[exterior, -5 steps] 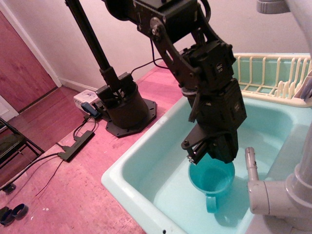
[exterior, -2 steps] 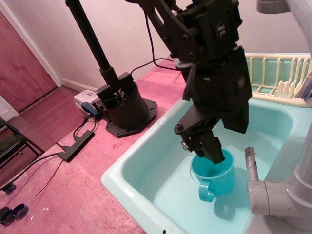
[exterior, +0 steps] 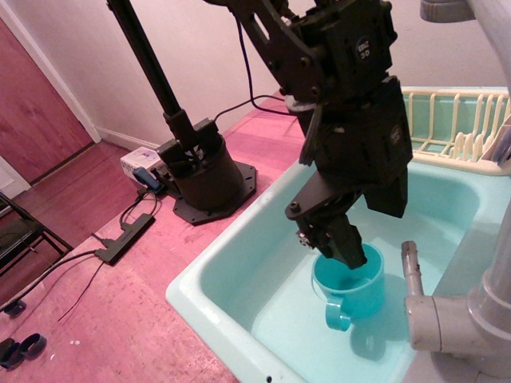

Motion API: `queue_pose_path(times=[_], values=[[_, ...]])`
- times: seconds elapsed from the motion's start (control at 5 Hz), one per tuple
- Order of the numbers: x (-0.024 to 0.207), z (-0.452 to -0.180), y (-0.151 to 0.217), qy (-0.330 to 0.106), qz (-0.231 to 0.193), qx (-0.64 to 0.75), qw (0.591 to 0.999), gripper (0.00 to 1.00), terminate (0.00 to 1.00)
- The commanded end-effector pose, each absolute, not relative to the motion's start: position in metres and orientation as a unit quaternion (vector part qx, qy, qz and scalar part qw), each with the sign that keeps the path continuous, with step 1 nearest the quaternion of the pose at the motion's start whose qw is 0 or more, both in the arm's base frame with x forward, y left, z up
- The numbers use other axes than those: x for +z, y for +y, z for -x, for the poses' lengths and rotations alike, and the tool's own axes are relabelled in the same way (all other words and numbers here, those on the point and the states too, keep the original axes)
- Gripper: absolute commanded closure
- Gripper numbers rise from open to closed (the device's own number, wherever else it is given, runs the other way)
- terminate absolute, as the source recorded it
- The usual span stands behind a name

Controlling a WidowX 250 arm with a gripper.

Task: Flip cup upright

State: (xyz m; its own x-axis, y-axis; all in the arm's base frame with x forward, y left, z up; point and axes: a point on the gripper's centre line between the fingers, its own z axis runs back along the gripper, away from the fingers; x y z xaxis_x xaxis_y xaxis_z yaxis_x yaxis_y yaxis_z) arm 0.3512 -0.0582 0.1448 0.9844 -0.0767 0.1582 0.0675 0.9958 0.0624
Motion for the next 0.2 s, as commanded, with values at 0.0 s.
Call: queue_pose_path(times=[0.0], values=[[0.1686, -0.3531, -0.0565, -0.116, -0.024, -0.039, 0.992, 0.0, 1.0]])
